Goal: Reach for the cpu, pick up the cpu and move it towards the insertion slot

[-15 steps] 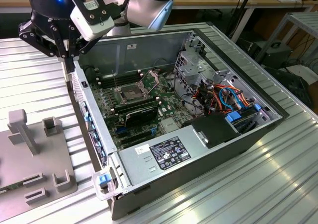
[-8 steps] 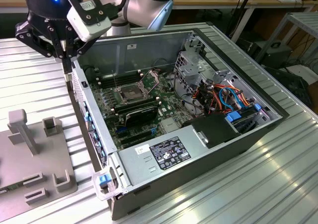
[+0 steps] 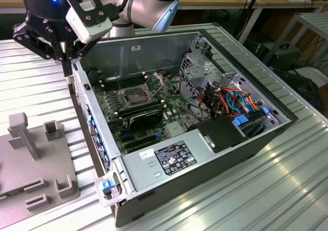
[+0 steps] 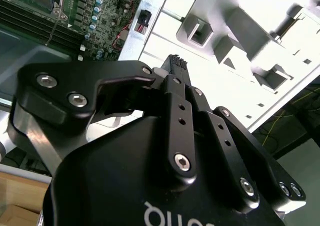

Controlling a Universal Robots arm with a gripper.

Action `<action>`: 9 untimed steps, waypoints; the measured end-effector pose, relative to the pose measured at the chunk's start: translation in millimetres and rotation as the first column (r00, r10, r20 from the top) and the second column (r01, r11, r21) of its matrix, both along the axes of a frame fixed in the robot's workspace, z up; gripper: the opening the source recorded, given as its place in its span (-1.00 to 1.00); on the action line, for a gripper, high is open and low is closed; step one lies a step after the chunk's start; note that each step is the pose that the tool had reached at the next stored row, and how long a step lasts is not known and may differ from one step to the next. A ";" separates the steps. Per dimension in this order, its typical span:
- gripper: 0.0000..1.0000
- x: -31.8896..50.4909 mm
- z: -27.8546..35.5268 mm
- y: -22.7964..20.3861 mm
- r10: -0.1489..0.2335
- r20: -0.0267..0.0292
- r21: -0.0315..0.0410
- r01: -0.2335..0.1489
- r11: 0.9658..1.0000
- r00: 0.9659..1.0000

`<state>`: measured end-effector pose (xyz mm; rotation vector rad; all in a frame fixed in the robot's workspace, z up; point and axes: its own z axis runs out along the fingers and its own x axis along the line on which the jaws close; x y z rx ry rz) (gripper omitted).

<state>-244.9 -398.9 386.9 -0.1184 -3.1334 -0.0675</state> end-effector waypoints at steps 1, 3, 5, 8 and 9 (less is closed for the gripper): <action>-0.79 -0.3 0.0 0.0 0.000 0.000 0.000 0.000 1.000 1.000; -0.79 -1.2 0.0 0.0 0.000 0.000 0.000 0.000 1.000 1.000; -0.79 -1.8 -0.1 0.0 0.000 0.000 0.000 0.000 1.000 1.000; -0.79 -3.1 -0.1 0.0 0.000 -0.001 0.000 0.000 1.000 1.000; -0.79 -3.5 -0.2 0.0 0.000 -0.001 0.000 0.000 1.000 1.000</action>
